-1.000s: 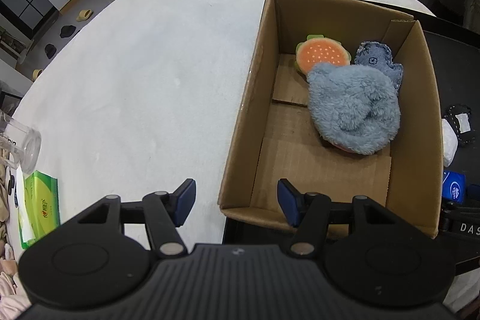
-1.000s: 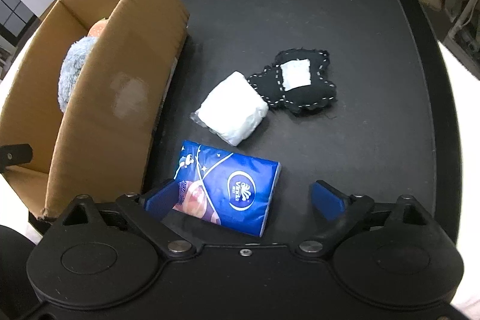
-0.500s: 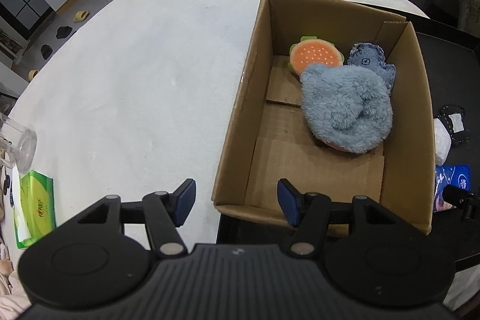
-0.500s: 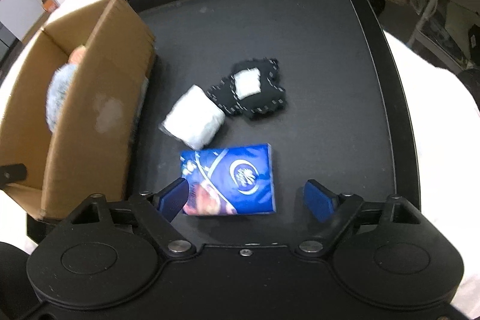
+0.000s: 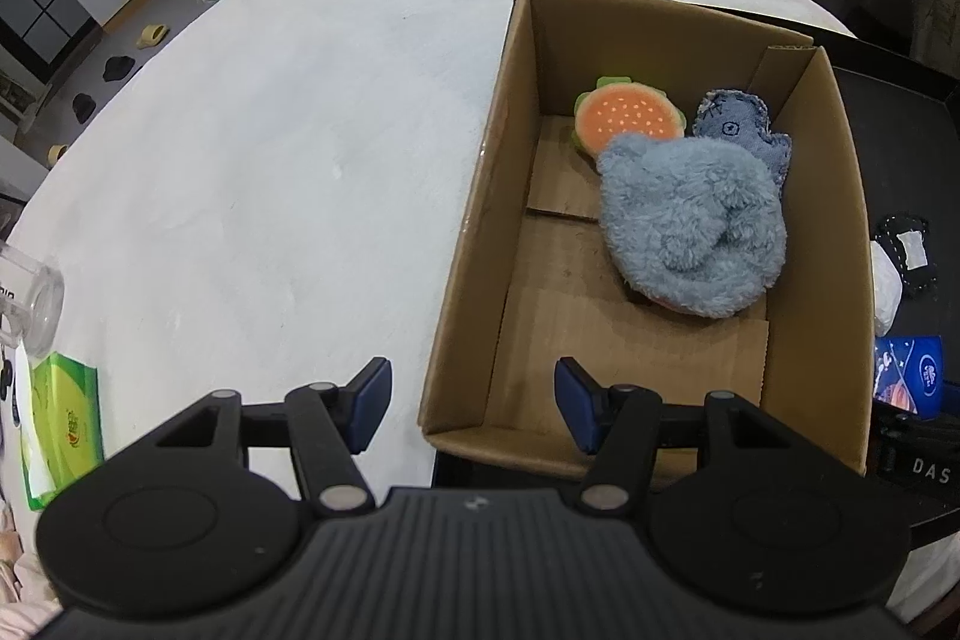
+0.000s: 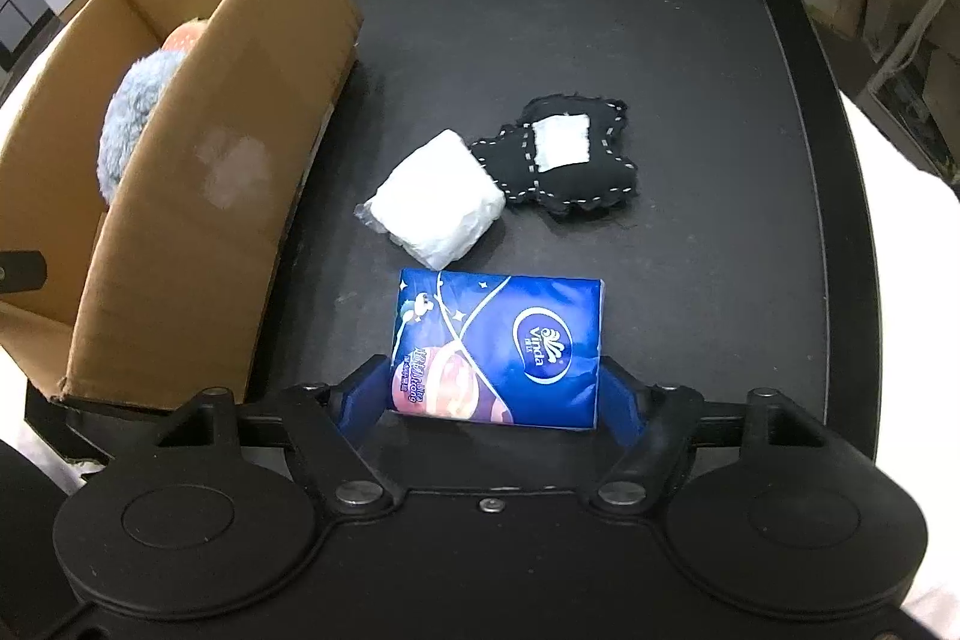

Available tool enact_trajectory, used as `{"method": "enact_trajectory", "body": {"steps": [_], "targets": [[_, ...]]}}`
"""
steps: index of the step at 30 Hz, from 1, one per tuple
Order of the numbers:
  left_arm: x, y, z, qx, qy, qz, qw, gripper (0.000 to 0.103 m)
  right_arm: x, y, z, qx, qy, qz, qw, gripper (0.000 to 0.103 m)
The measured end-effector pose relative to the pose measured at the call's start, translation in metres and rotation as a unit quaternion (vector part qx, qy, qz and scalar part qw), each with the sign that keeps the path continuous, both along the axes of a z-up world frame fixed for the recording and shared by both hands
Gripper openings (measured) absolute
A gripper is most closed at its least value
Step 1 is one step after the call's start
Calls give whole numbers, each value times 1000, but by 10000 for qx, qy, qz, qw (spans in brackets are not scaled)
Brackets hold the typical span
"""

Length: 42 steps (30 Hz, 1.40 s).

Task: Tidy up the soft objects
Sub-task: 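Close the right gripper on the blue Vinda tissue pack, then lift the tissue pack with the right gripper and drop it into the box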

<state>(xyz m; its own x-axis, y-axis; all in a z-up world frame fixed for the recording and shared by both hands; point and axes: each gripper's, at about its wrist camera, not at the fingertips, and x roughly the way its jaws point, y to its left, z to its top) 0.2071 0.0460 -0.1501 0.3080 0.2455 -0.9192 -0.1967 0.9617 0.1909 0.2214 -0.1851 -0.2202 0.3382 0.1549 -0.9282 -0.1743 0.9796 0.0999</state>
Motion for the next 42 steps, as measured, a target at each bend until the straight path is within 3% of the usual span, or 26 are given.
{"method": "enact_trajectory", "body": {"steps": [14, 29, 42], "targets": [[2, 8, 1, -117, -43, 22, 9999, 58, -4, -7, 32, 89, -367, -151, 9992, 70], [-2, 14, 2, -238, -180, 102, 9995, 58, 8, 7, 87, 280, -1025, 88, 9943, 70], [-10, 23, 6, -378, -364, 119, 9986, 58, 14, 28, 111, 267, -1360, 357, 9897, 70]]}}
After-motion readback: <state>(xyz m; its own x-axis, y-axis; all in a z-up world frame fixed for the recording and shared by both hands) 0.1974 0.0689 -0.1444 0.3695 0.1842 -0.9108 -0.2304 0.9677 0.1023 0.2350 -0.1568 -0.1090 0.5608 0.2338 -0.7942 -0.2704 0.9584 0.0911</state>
